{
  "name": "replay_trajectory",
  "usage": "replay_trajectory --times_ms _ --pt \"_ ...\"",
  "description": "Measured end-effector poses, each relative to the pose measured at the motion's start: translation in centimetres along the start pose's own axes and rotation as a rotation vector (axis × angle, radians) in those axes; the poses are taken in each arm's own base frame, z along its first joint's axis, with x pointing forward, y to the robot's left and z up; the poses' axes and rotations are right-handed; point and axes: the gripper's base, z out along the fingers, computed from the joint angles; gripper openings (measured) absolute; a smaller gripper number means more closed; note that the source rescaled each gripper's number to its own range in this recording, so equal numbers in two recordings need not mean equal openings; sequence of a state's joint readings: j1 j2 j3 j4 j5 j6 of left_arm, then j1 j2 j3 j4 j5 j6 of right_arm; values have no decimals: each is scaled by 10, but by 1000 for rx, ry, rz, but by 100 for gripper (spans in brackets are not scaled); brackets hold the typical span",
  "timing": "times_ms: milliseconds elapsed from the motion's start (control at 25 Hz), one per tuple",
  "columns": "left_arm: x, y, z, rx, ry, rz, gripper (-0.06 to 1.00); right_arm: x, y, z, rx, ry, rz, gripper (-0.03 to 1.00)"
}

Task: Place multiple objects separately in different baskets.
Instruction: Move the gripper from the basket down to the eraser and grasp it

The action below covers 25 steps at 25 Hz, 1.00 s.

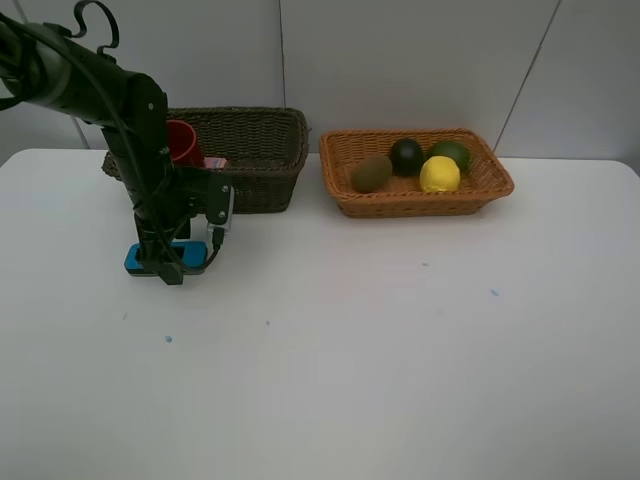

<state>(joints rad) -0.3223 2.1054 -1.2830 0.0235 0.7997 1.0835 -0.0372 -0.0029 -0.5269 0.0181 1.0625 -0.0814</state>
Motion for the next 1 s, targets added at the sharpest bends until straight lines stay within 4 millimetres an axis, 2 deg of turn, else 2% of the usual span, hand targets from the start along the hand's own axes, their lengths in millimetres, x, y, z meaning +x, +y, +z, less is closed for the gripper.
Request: replay_trajectory --times_ms 1000 --pt "0 1 5 -5 3 5 99 0 0 0 0 0 0 100"
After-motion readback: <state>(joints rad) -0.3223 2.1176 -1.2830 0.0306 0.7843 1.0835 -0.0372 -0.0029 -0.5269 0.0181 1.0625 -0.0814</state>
